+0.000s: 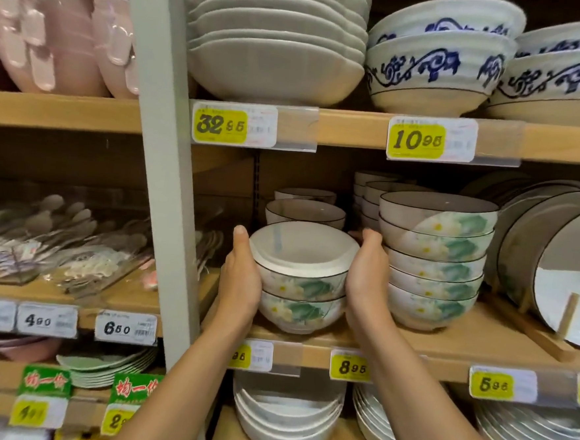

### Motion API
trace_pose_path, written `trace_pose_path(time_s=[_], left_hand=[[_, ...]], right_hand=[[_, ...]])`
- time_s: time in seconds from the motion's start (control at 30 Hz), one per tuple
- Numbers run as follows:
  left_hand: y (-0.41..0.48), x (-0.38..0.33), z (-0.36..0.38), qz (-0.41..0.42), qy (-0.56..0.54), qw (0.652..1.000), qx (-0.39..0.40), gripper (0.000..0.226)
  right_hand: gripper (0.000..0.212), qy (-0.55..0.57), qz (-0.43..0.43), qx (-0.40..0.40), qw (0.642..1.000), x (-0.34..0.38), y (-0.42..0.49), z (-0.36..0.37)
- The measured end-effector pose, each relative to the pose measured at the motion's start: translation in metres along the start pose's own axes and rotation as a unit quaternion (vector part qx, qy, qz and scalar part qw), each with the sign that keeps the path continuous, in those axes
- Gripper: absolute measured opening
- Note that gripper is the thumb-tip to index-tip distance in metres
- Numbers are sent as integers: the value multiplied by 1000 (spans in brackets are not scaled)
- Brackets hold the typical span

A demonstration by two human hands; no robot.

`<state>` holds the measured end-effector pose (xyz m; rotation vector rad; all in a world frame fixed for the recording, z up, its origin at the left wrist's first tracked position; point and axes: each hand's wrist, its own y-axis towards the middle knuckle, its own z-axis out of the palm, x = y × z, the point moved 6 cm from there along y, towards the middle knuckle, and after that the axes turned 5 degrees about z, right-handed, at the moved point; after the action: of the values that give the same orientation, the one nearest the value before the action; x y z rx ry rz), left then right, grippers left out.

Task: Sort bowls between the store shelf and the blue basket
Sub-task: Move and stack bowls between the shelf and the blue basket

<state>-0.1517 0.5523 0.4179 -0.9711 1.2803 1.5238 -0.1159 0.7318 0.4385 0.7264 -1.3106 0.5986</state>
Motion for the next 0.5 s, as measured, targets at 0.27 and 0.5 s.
trace_pose_path(time_s=[0.27, 0.5], left_hand=[[4, 13, -4, -23, 21, 999, -27, 86], [4, 14, -3, -10, 2, 999, -41, 84]], right_hand=[[89, 20, 26, -2, 999, -16, 1, 1], [79, 32, 39, -12, 999, -19, -4, -2]])
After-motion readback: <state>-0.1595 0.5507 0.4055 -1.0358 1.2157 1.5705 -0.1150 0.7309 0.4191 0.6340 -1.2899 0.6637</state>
